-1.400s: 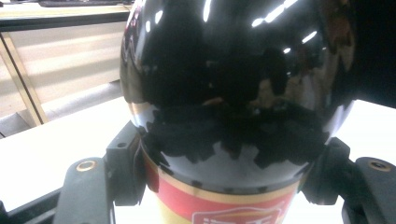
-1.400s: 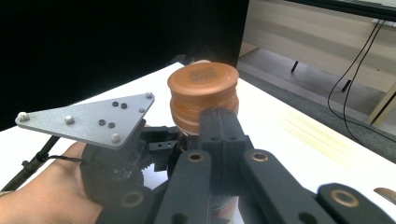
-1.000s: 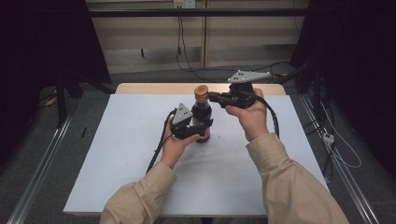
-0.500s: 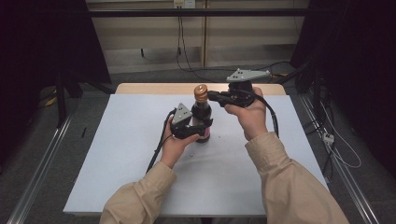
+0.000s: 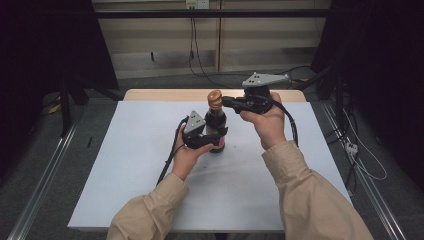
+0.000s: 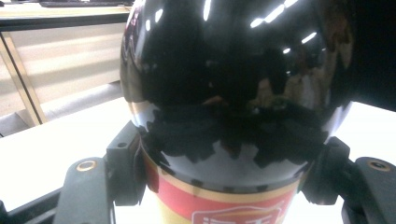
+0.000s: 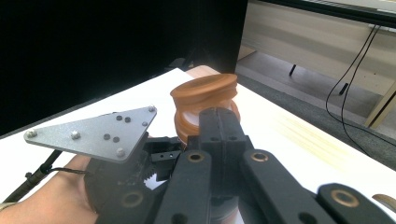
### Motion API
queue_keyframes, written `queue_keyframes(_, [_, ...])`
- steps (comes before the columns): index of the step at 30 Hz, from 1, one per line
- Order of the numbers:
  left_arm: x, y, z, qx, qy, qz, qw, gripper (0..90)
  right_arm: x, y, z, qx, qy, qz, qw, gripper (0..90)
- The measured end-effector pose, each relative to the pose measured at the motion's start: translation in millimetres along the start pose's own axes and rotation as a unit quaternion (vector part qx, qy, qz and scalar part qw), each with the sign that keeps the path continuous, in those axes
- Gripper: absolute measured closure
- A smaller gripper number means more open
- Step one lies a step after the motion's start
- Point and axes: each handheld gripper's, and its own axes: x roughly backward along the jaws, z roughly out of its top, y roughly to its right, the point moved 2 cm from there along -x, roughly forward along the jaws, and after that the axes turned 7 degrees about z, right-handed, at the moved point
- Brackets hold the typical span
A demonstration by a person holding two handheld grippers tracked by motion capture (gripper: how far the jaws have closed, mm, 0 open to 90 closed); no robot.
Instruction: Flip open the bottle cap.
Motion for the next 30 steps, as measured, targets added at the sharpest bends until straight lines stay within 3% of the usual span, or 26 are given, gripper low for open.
queue_keyframes(30, [0.7, 0.0, -0.1, -0.002, -0.001, 0.0, 1.0, 30.9, -1.8, -0.4, 3.9, 0.004, 0.001, -0.002, 1.0, 90.0])
